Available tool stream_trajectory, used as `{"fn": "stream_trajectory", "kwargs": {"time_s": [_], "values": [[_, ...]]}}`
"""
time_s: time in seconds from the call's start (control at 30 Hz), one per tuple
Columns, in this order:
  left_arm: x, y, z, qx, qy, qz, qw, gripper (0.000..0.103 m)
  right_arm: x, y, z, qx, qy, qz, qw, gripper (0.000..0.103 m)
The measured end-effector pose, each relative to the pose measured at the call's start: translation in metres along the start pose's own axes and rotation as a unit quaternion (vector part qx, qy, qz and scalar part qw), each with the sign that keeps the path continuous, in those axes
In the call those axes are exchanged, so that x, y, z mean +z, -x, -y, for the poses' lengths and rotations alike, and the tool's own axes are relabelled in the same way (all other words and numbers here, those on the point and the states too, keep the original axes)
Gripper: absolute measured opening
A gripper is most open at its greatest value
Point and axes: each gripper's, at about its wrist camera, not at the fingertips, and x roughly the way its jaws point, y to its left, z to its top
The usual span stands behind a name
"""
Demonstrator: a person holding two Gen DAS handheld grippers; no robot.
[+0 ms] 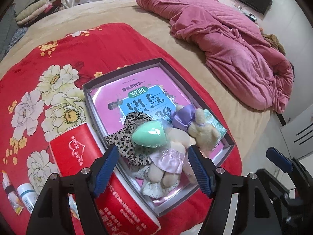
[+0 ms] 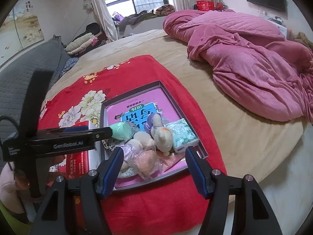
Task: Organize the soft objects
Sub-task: 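Move both open tools back over the remaining items on the blanket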
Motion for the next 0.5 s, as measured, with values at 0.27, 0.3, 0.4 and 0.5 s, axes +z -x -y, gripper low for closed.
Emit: {"fn": "stream_trajectory", "kwargs": {"time_s": [0.27, 0.3, 0.4, 0.5], "values": [[-0.010, 0.027, 0.003, 0.002, -0.009, 0.015, 0.9998, 0.078, 0.001, 0.011, -0.001, -0.020, -0.009, 0.011, 1.000, 0.068], [-0.011, 0.031, 0.003, 0.001, -0.009, 0.017, 0.9998, 0.078, 0.002, 0.013, -0.001, -0.021, -0.011, 0.013, 1.000, 0.068], [-0.016, 0.042, 0.003, 0.006, -0.014, 0.022, 0.9997, 0.078, 0.003, 0.019, -0.002, -0.026, -0.016, 0.018, 0.999, 0.068], [-0.022, 0.055, 0.002, 0.005, -0.013, 0.030, 0.9994, 0.078, 0.004, 0.024, -0.003, -0.031, -0.020, 0.024, 0.999, 0.069]]}}
